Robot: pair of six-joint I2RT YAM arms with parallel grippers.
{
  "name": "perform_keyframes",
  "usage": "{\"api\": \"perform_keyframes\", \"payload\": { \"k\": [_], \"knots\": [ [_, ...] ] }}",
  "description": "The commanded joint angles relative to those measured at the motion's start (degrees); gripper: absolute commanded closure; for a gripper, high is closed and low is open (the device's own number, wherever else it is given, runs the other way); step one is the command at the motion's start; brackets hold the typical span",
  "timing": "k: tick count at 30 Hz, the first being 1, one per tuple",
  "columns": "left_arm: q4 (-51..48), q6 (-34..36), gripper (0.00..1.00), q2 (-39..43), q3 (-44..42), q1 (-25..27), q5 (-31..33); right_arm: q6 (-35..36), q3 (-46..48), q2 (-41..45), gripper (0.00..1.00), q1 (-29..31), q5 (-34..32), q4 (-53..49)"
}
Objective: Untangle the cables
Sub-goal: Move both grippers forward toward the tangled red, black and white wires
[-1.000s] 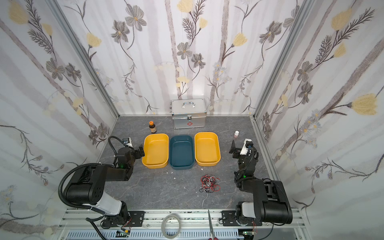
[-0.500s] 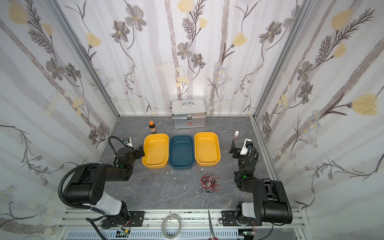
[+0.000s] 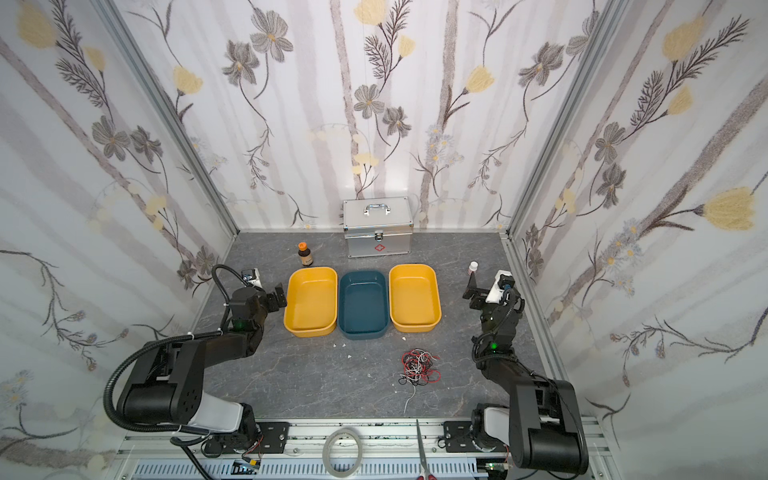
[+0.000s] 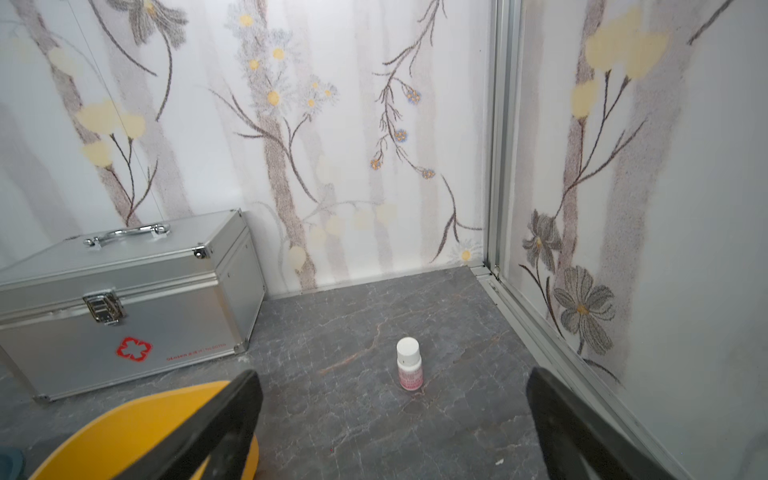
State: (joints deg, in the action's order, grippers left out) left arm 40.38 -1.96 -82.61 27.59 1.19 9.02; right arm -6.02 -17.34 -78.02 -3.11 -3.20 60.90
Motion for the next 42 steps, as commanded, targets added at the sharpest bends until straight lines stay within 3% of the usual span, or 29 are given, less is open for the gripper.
{"api": "perform_keyframes", "payload": {
  "k": [1,7,9,15,21,27,34,42],
  "knots": [
    [-10.07,-0.75,0.0,3.14,2.2,0.35,2.45,-2.55,-4.17,2.85,0.02,0.04,0.98,-15.5],
    [-21.78,-2.12,0.0,10.09,8.77,3.96,0.1,-11.95,-8.32,9.23,0.04,2.49,6.42,-28.96],
    [-23.97,-4.52,0.0,12.98,9.8,5.05,-3.59,-16.6,-9.4,10.77,0.04,4.56,5.3,-33.45],
    [-31.55,-9.68,0.0,14.43,14.41,11.99,-9.76,-26.83,-9.35,12.69,0.05,9.79,12.17,-41.9],
    [-33.47,-19.03,0.0,19.89,11.6,18.29,-12.29,-33.16,-5.4,18.95,0.07,17.54,6.73,-54.15],
    [-34.3,-22.84,0.0,23.18,8.06,26.08,-12.01,-37.07,-1.35,25.27,0.07,22.36,2.25,-61.6],
    [-31.92,-26.48,0.0,21.35,4.32,36.87,-11.77,-40.68,1.28,29.67,0.1,26.0,4.97,-67.43],
    [-28.08,-27.57,0.0,13.93,5.33,45.12,-14.22,-44.06,1.63,26.19,0.15,34.94,4.59,-69.96]
  ]
}}
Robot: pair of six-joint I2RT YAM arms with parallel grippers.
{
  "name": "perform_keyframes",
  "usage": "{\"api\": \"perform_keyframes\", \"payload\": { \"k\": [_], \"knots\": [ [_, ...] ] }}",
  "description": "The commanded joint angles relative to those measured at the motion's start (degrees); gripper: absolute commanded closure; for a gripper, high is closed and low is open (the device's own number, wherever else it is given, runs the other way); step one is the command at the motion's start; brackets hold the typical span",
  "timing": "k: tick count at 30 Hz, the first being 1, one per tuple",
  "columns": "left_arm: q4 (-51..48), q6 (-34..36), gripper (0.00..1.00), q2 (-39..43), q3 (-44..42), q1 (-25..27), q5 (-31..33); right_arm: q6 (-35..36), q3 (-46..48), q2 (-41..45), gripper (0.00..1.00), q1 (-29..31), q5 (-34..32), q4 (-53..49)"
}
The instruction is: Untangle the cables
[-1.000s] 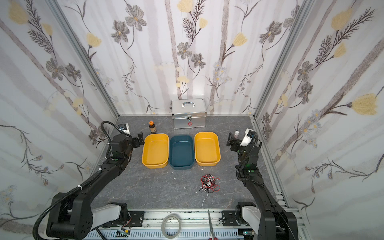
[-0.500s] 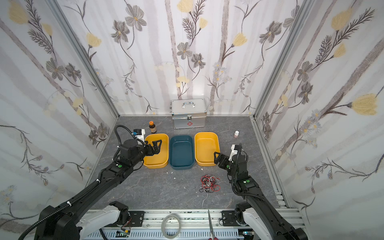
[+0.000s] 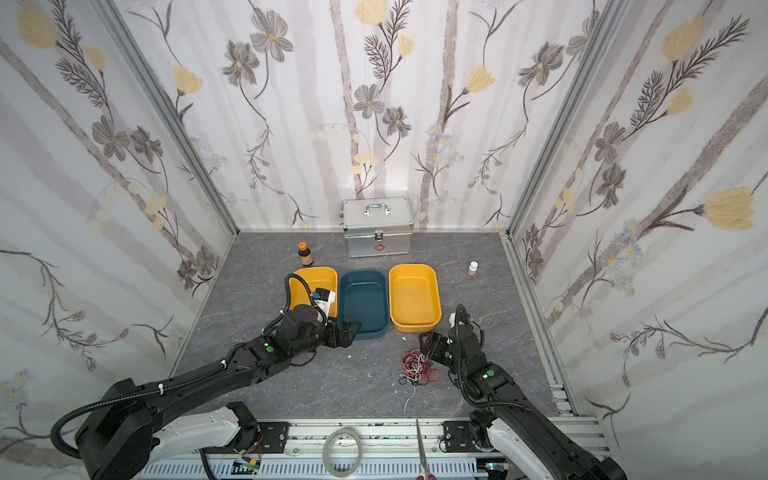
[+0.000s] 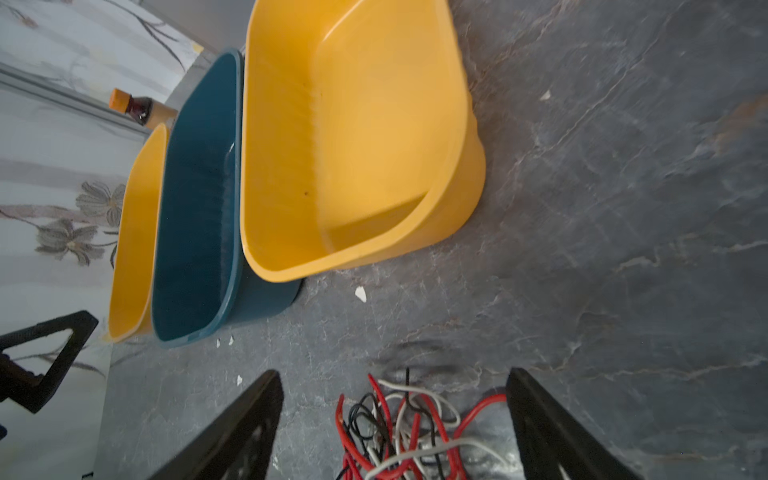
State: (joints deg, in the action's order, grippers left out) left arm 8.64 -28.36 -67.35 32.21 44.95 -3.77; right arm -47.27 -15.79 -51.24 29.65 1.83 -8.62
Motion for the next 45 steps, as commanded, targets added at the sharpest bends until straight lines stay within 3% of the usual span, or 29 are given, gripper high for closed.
{"api": "perform_keyframes", "payload": {
  "k": [1,12,19,29,42,45],
  "knots": [
    [4.71,-0.86,0.0,-2.02,0.74,2.32,-2.48,-3.36,0.16,-0.9,0.16,3.31,-0.9,-0.35],
    [11.21,-0.89,0.0,-9.92,0.37,6.8,-6.96,-5.84,-0.78,-7.21,0.26,11.99,-3.1,-2.77],
    [14.12,-2.63,0.0,-11.83,-0.3,7.72,-9.47,-4.09,-3.48,-14.39,0.46,14.19,-4.2,-1.96],
    [12.7,-2.74,0.0,-10.35,-1.0,8.31,-9.35,-3.6,-3.86,-14.47,0.8,14.3,-3.02,2.47],
    [11.92,-2.24,0.0,-11.48,-0.16,8.6,-11.07,-12.32,1.15,-8.58,0.81,11.09,-3.71,9.46],
    [11.3,-2.1,0.0,-11.51,-0.3,8.9,-11.28,-12.25,1.9,-7.21,0.73,9.79,-3.51,9.81]
  ]
}}
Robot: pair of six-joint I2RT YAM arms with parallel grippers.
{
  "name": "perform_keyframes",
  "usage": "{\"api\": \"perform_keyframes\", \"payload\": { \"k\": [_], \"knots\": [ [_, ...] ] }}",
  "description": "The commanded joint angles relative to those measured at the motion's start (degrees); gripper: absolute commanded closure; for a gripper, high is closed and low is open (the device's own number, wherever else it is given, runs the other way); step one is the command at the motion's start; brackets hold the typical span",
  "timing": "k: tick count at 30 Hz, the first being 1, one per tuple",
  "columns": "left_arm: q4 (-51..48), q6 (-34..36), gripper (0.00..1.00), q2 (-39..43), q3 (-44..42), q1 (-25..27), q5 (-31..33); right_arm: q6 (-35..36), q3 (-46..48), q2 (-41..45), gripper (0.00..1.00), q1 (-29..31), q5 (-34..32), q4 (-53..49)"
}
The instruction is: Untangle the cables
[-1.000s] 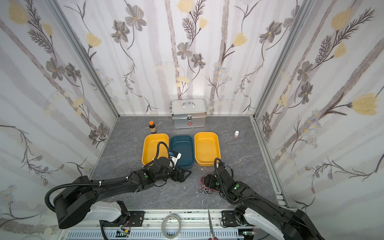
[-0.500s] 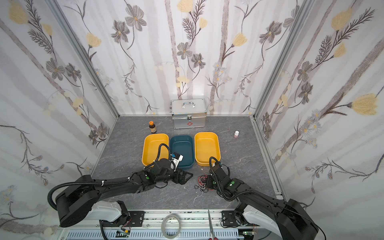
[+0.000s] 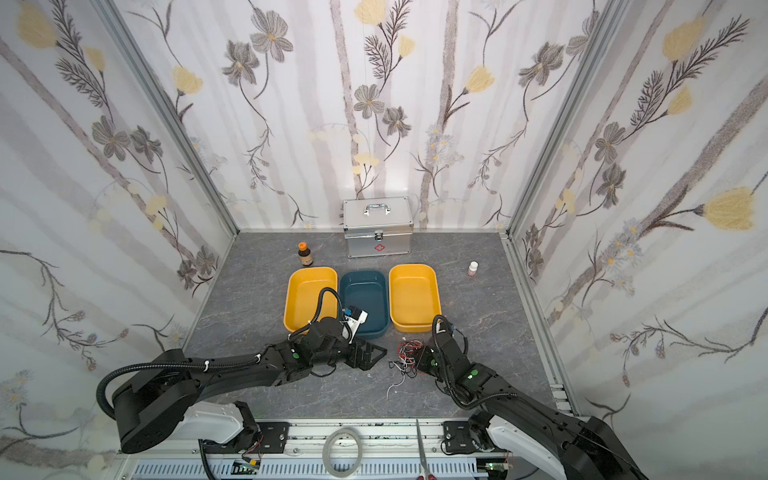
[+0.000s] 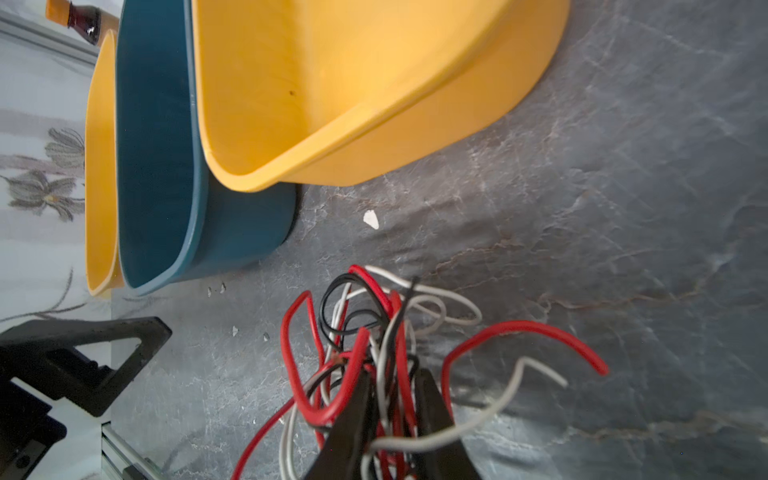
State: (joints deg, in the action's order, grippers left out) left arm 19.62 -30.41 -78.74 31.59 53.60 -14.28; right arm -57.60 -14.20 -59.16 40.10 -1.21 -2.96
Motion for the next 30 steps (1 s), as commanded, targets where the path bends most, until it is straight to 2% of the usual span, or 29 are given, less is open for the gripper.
{"api": "perform_keyframes", "payload": {
  "k": [1,4,7,13,19,23,30],
  "knots": [
    [0.09,0.07,0.0,-0.02,0.44,0.43,-0.83,-1.08,-0.11,0.88,0.71,-0.85,-0.29,3.46],
    [-0.57,0.66,0.0,-0.14,0.64,0.76,-1.01,1.36,-2.03,1.15,0.62,-0.9,-2.3,-1.47],
    [-1.03,1.12,0.03,-0.43,1.04,0.99,-2.33,3.02,-2.66,2.23,0.49,-0.9,-5.41,-6.31],
    [-3.62,2.18,0.07,-0.44,1.73,1.91,-3.49,3.58,-2.61,5.66,0.33,-0.89,-6.96,-8.95],
    [-4.59,2.44,0.1,-0.74,1.96,3.25,-5.79,5.57,-4.37,5.85,0.31,-0.83,-6.26,-11.72],
    [-4.41,2.73,0.19,-3.19,2.65,4.68,-8.87,7.45,-6.28,3.44,0.32,0.32,-7.57,-14.17],
    [-3.1,2.63,0.29,-8.71,4.69,7.23,-9.61,7.35,-4.63,-0.61,0.3,1.12,-4.33,-7.95]
  ]
}}
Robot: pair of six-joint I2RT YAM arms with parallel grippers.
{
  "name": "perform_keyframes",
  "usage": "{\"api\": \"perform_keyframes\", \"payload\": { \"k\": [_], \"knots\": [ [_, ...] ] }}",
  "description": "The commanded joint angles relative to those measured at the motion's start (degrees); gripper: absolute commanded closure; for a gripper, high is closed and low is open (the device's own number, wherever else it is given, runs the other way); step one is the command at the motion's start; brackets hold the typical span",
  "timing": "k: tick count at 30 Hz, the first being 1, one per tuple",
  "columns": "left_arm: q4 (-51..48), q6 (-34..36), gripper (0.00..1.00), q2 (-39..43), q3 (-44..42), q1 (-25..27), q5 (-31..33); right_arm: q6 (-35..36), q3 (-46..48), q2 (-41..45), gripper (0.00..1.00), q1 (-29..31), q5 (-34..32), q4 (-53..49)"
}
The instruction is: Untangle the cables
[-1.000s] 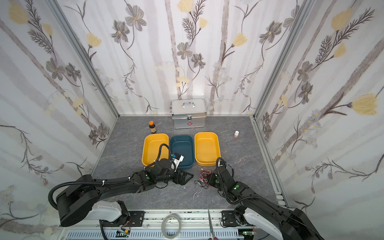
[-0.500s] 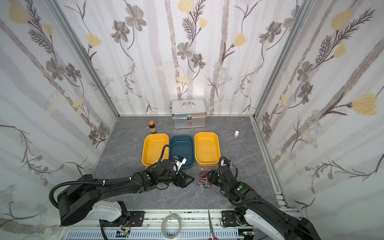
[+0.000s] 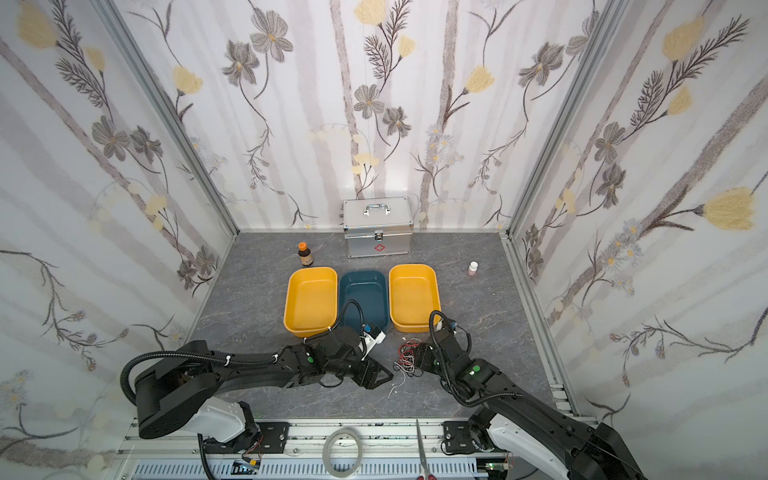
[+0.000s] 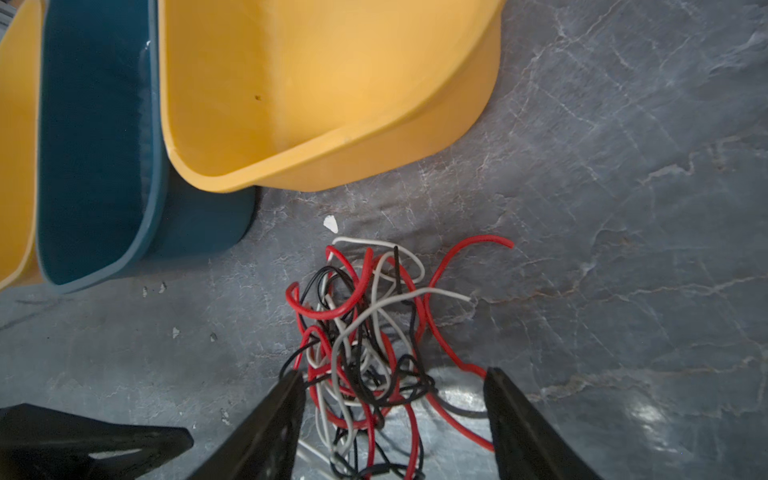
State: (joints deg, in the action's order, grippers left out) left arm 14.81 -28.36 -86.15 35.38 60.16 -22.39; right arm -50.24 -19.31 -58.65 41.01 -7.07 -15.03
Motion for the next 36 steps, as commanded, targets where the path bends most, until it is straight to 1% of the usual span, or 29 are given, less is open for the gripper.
{"api": "perform_keyframes", "payload": {
  "k": [1,5,11,12,13,15,16,17,19,22,23,27,30,32,36],
  "knots": [
    [2.04,0.47,0.3,-2.0,1.26,1.11,-1.66,-0.17,0.67,-1.66,0.31,0.36,1.9,4.92],
    [2.23,0.56,0.33,-4.79,2.56,2.3,-2.4,-0.89,1.5,-2.86,0.34,0.85,3.0,7.24],
    [2.68,0.44,0.4,-7.97,3.6,3.2,-4.48,-2.64,3.61,-2.79,0.48,1.09,3.99,10.16],
    [2.66,0.42,0.41,-8.24,3.57,3.18,-4.63,-2.82,3.81,-2.82,0.48,1.09,3.99,10.44],
    [2.77,0.44,0.43,-8.56,3.58,3.27,-4.76,-2.89,3.97,-2.91,0.51,1.09,4.13,10.74],
    [2.95,0.58,0.5,-9.3,3.81,3.3,-5.14,-3.02,4.1,-2.96,0.52,1.17,4.24,11.28],
    [2.95,0.65,0.54,-9.78,3.91,3.3,-5.33,-3.13,4.27,-3.09,0.55,1.18,4.32,11.61],
    [2.83,0.71,0.58,-10.24,4.16,3.3,-5.63,-3.2,4.26,-3.2,0.56,1.17,4.41,11.79],
    [3.07,0.68,0.62,-11.09,4.5,3.3,-6.08,-3.29,4.31,-3.48,0.59,1.17,4.82,12.36],
    [3.61,0.41,0.66,-11.97,4.61,3.29,-5.78,-3.3,4.48,-3.99,0.61,1.17,5.22,13.29],
    [3.46,0.44,0.69,-12.16,4.64,3.27,-5.56,-3.34,4.56,-4.2,0.63,1.19,5.31,13.56],
    [3.3,0.5,0.73,-12.71,4.8,3.3,-5.47,-3.3,4.64,-4.59,0.66,1.17,5.49,13.9],
    [3.38,0.56,0.81,-12.88,4.81,3.32,-5.26,-3.36,4.63,-4.32,0.68,1.17,5.4,13.89],
    [3.32,0.42,0.88,-12.98,4.9,3.31,-5.12,-3.38,4.63,-4.04,0.69,1.22,5.17,13.81],
    [2.47,0.58,0.97,-12.66,4.88,3.23,-4.49,-3.79,4.9,-3.01,0.69,1.17,4.11,12.9]
  ]
}}
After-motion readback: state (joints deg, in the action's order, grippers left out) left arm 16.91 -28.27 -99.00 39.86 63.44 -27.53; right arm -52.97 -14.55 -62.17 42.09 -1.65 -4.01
